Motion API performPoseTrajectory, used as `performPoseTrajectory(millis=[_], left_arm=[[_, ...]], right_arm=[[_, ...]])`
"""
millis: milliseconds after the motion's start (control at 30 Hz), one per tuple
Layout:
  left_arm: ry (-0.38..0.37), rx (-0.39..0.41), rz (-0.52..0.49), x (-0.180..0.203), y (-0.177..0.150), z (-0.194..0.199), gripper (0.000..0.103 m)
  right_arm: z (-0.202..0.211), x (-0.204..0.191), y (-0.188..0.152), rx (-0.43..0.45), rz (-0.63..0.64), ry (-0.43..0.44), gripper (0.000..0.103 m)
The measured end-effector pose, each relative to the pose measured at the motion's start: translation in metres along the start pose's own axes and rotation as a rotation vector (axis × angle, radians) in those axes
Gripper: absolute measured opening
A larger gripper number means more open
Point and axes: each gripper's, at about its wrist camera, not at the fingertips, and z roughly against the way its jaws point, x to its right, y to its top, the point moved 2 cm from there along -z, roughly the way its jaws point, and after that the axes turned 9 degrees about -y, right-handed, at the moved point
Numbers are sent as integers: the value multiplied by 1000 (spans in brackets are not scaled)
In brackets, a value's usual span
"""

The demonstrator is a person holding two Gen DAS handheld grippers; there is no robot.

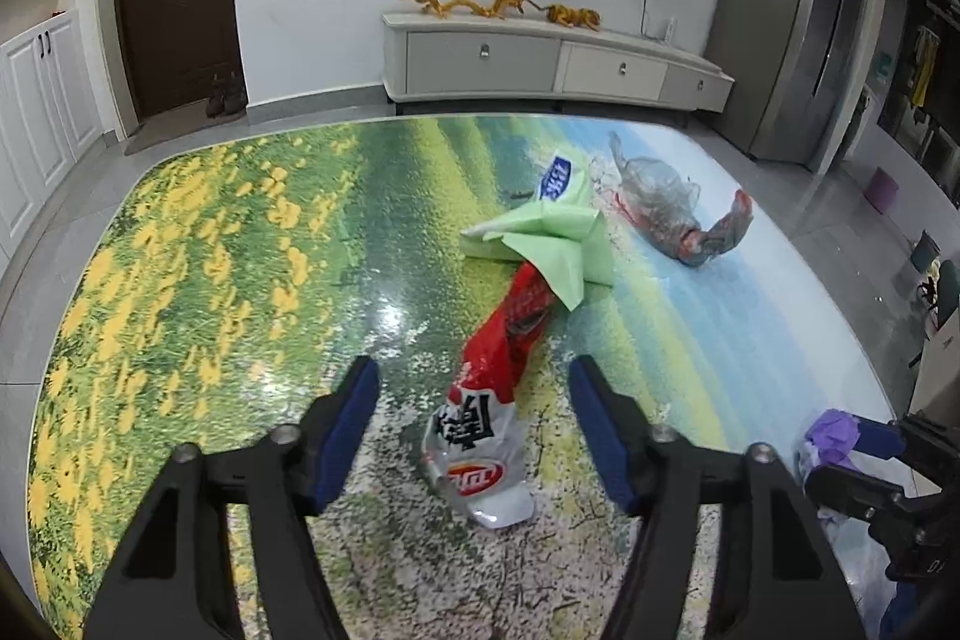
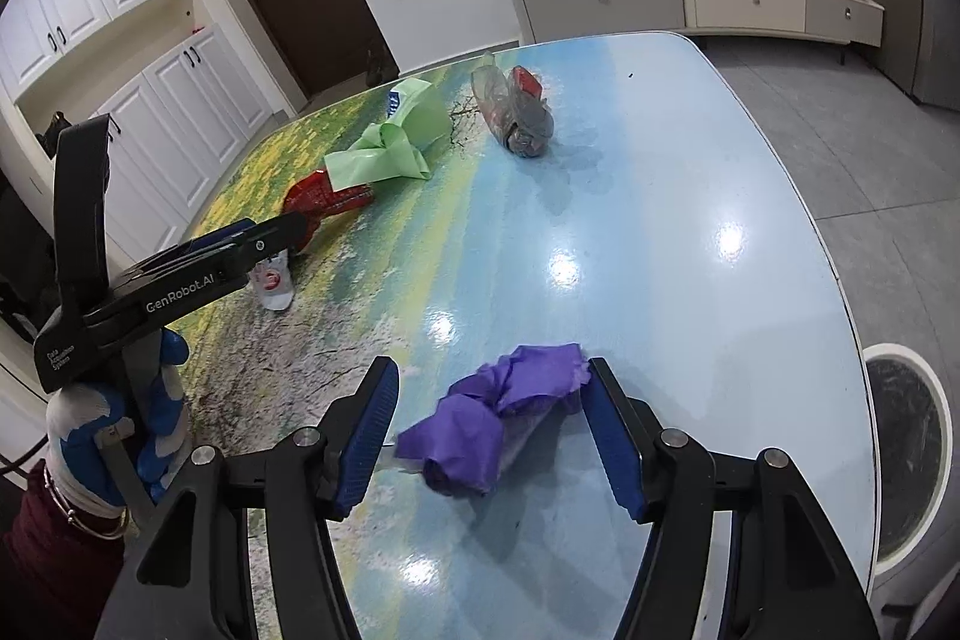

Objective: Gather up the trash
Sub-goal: 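Grasp the red snack bag with the left tool while the right tool grasps the purple glove, then carry both held items over the trash bin and open both tools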

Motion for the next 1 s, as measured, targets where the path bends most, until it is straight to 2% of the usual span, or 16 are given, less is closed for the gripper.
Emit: performPoseTrajectory(millis=[67,133,233,367,733,900,1000], left_arm=[[-2,-18,7,-1,-1,-6,46],[-7,-36,19,-2,-2,-9,37],[-15,-35,33,-3,-4,-7,24],[-21,-26,37,-1,-13,8,24],[-30,34,41,16,-36,67,24],[-56,75,21,39,-27,92,24],[-90,90,-2,61,-16,99,24]], right_arm=[[-4,0,0,-3,12,-6,47],[-3,-1,0,4,24,-5,40],[-2,-2,-1,14,43,9,35],[7,-5,-5,32,69,35,31],[44,-23,-15,106,116,102,30],[70,-12,-15,162,97,97,29],[88,7,-12,207,69,74,29]])
